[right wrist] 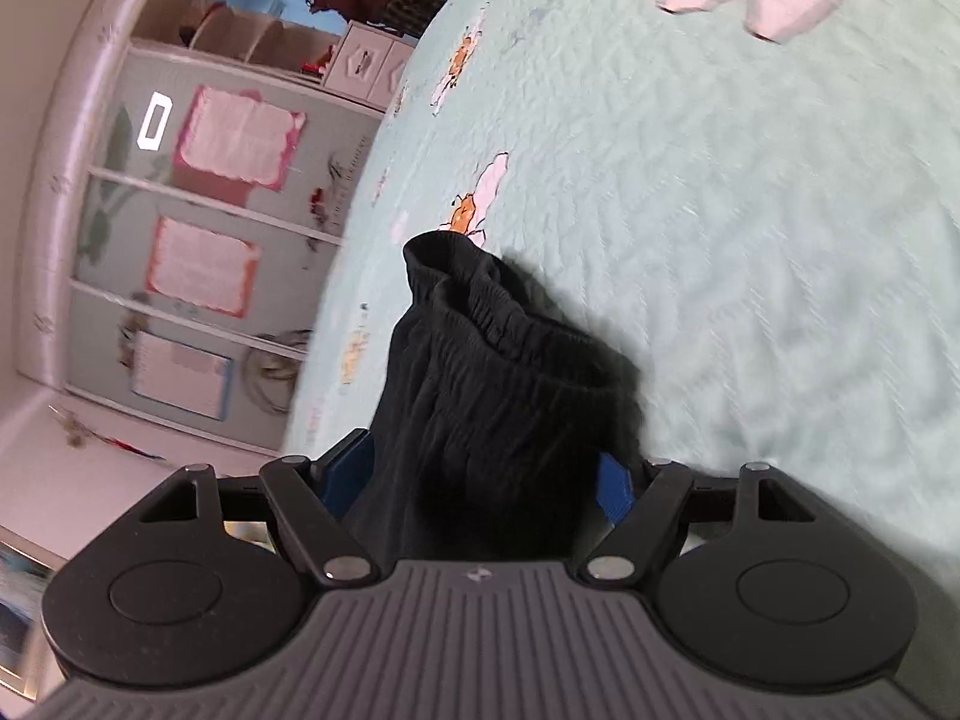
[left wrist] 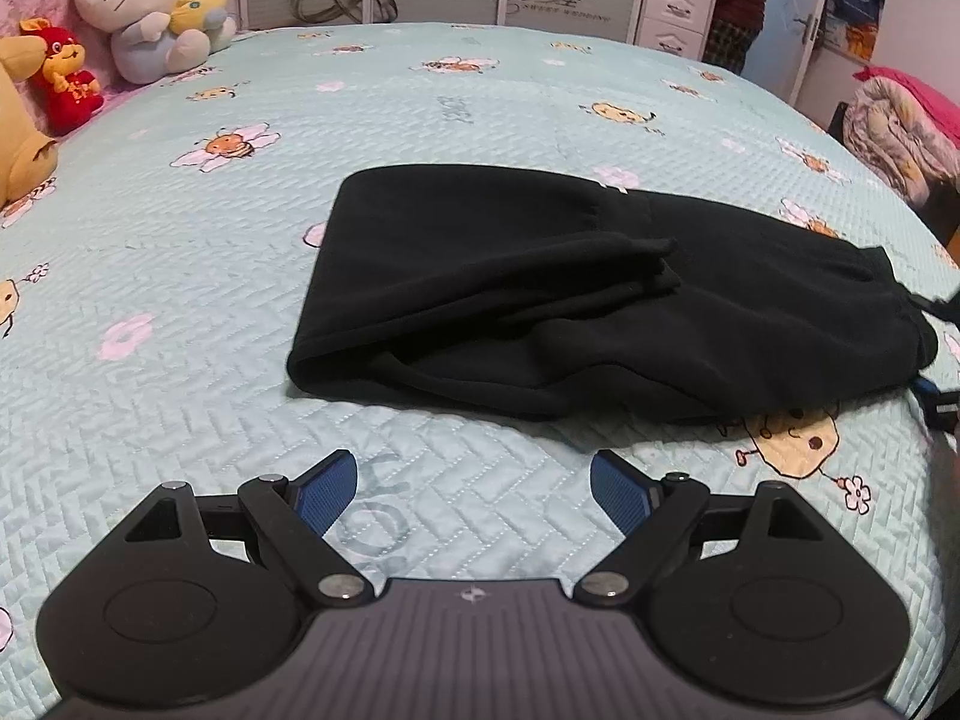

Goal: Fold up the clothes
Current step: 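Grasp the end of the folded black sweatpants with the right gripper, then lift the held end with the right gripper and fold it over the pants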

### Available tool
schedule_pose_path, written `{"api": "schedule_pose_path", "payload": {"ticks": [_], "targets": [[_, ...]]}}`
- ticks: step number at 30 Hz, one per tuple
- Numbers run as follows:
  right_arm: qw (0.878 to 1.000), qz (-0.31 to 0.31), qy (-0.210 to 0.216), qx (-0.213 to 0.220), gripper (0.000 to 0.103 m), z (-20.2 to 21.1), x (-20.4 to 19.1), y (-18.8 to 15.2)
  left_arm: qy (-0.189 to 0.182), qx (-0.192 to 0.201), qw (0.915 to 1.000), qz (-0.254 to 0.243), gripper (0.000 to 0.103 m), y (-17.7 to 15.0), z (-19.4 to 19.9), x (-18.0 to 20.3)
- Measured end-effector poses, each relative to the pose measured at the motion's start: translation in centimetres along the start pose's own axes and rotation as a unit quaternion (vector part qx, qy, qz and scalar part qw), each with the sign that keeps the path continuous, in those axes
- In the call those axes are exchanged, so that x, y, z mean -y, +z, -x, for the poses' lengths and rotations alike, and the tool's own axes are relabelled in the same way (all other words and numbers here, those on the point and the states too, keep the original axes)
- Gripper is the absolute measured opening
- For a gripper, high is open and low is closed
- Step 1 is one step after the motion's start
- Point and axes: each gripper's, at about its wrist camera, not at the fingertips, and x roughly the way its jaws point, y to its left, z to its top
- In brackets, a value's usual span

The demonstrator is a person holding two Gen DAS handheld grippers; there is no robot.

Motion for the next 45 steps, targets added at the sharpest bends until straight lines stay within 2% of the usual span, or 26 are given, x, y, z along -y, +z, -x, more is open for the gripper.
{"api": "schedule_pose_path", "payload": {"ticks": [1, 3, 4, 7, 10, 13, 16, 19, 22, 26, 29, 31, 32, 36, 37, 40, 42, 45], "targets": [[1.000, 0.007, -0.005, 0.004, 0.076, -0.1, -0.2, 0.0, -0.001, -0.002, 1.0000, -0.002, 0.088, 0.0, -0.1, 0.2], [1.000, 0.022, -0.020, 0.009, 0.060, -0.1, -0.6, -0.3, -0.003, -0.003, 1.0000, -0.006, 0.088, -0.2, -0.1, 0.3], [0.999, 0.025, -0.029, 0.009, 0.038, 0.0, -0.3, -0.3, -0.004, -0.004, 1.0000, -0.006, 0.088, -0.2, -0.1, 0.4], [1.000, 0.007, -0.028, 0.009, 0.030, 0.5, 0.8, -0.1, -0.007, -0.004, 1.0000, -0.005, 0.088, -0.2, 0.0, 0.2], [0.999, 0.027, -0.040, 0.016, 0.028, 0.8, -0.3, -0.3, -0.009, 0.000, 1.0000, 0.000, 0.088, -0.2, 0.3, -0.3], [0.994, 0.090, -0.048, 0.039, 0.027, 1.0, -4.0, -0.4, -0.011, 0.005, 0.9999, 0.011, 0.088, -0.2, 0.7, -1.0], [0.981, 0.178, -0.051, 0.061, 0.026, 1.2, -9.5, -1.1, -0.013, 0.010, 0.9997, 0.021, 0.088, -0.1, 1.1, -1.8], [0.955, 0.283, -0.039, 0.079, 0.026, 1.5, -15.7, -3.6, -0.016, 0.014, 0.9993, 0.031, 0.088, -0.1, 1.3, -2.6], [0.918, 0.386, -0.016, 0.087, 0.026, 1.2, -21.5, -7.8, -0.019, 0.018, 0.9987, 0.043, 0.088, -0.1, 1.6, -3.6], [0.850, 0.522, 0.025, 0.065, 0.026, -0.1, -27.5, -16.1, -0.020, 0.023, 0.9977, 0.060, 0.088, -0.4, 2.1, -5.1], [0.795, 0.604, 0.047, 0.024, 0.025, -2.1, -29.3, -23.6, -0.016, 0.023, 0.9971, 0.071, 0.088, -1.0, 2.5, -6.5], [0.768, 0.638, 0.051, -0.006, 0.025, -3.8, -29.0, -28.1, -0.010, 0.020, 0.9965, 0.080, 0.088, -1.5, 2.6, -7.6], [0.759, 0.649, 0.048, -0.023, 0.025, -4.7, -28.6, -30.1, -0.007, 0.018, 0.9963, 0.084, 0.088, -1.7, 2.6, -8.1], [0.725, 0.685, 0.013, -0.064, 0.024, -7.9, -25.6, -36.5, 0.003, 0.004, 0.9953, 0.097, 0.088, -2.6, 2.2, -10.0], [0.722, 0.689, 0.005, -0.068, 0.024, -8.3, -25.0, -37.4, 0.004, 0.002, 0.9950, 0.100, 0.088, -2.7, 2.1, -10.4], [0.715, 0.697, -0.006, -0.056, 0.024, -8.2, -24.6, -38.6, 0.005, 0.001, 0.9941, 0.108, 0.088, -2.9, 1.8, -11.0], [0.713, 0.700, 0.005, -0.034, 0.024, -7.1, -25.4, -38.7, 0.005, 0.000, 0.9935, 0.113, 0.088, -2.9, 1.6, -11.4], [0.717, 0.696, 0.034, -0.012, 0.023, -5.4, -27.2, -38.3, 0.003, 0.002, 0.9927, 0.121, 0.088, -2.9, 1.4, -11.5]]}}
